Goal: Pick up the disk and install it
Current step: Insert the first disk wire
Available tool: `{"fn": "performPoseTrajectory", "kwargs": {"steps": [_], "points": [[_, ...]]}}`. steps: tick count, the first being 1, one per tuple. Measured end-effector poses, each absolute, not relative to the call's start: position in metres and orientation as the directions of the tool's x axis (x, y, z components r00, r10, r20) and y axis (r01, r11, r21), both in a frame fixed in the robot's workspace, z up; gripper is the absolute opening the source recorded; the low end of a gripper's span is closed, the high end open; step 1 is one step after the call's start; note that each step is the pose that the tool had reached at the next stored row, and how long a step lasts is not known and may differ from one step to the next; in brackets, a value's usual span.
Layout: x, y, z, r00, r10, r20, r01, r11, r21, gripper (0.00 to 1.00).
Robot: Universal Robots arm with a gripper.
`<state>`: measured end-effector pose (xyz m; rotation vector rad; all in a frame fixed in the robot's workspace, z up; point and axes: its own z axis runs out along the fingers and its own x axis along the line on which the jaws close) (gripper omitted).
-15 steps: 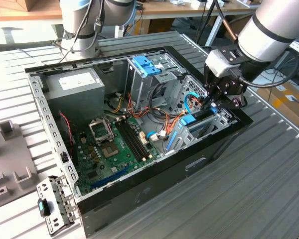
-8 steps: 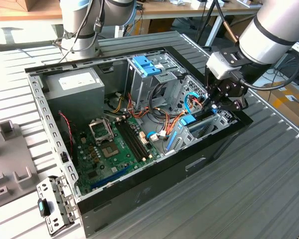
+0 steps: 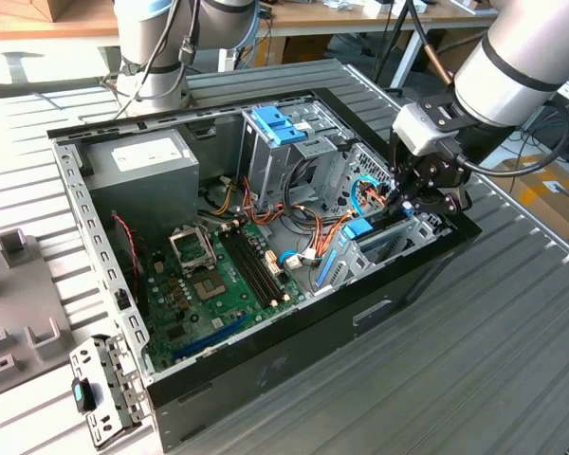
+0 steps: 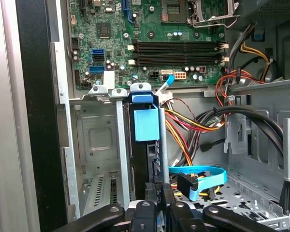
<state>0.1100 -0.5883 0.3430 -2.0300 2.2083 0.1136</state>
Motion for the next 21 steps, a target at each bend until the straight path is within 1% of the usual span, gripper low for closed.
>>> {"fn": "performPoseTrajectory", "kwargs": {"steps": [17,19,21], "points": [[0.11,-0.5923,0.3381,-0.079,-0.985,-0.154,-0.996,0.086,-0.038,0.17],[0.11,-0.5924,0.338,-0.079,-0.985,-0.154,-0.996,0.086,-0.038,0.18],[0.11,-0.5924,0.338,-0.079,-0.985,-0.154,-0.996,0.086,-0.038,0.3]]}}
